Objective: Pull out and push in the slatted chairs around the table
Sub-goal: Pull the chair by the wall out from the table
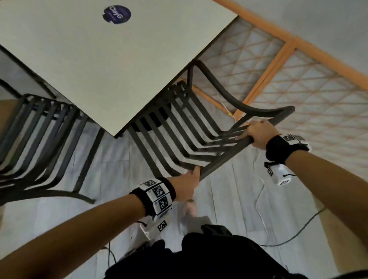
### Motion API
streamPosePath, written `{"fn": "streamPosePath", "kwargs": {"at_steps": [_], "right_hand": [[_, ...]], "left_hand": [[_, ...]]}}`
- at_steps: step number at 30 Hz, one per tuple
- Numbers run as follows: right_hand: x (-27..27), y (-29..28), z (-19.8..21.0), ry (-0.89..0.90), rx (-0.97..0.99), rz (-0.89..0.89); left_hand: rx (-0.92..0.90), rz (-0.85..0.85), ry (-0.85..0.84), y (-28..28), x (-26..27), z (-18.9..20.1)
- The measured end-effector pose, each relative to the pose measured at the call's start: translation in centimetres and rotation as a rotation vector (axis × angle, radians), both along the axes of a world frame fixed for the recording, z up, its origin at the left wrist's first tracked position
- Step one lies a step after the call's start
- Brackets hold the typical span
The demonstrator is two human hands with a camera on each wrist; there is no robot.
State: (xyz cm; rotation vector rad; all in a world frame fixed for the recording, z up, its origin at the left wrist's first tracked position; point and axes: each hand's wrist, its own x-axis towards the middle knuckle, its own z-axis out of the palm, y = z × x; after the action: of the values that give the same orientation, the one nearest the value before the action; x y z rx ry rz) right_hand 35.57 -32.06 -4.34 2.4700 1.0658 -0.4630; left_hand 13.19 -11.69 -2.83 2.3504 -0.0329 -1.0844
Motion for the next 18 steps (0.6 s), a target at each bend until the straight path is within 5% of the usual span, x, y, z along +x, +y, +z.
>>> {"fn": "streamPosePath", "kwargs": {"at_steps": [9, 18], "right_hand": [[7.4, -0.3, 0.5, -0.050, 0.018, 0.098], [13.3, 2.4, 0.3, -0.057, -0.004, 0.136]], "left_hand": [[0.016, -0.052, -0.173, -2.7, 5.7, 2.3], [-0.096, 0.017, -0.094, -1.9, 10.4, 0.5]]}}
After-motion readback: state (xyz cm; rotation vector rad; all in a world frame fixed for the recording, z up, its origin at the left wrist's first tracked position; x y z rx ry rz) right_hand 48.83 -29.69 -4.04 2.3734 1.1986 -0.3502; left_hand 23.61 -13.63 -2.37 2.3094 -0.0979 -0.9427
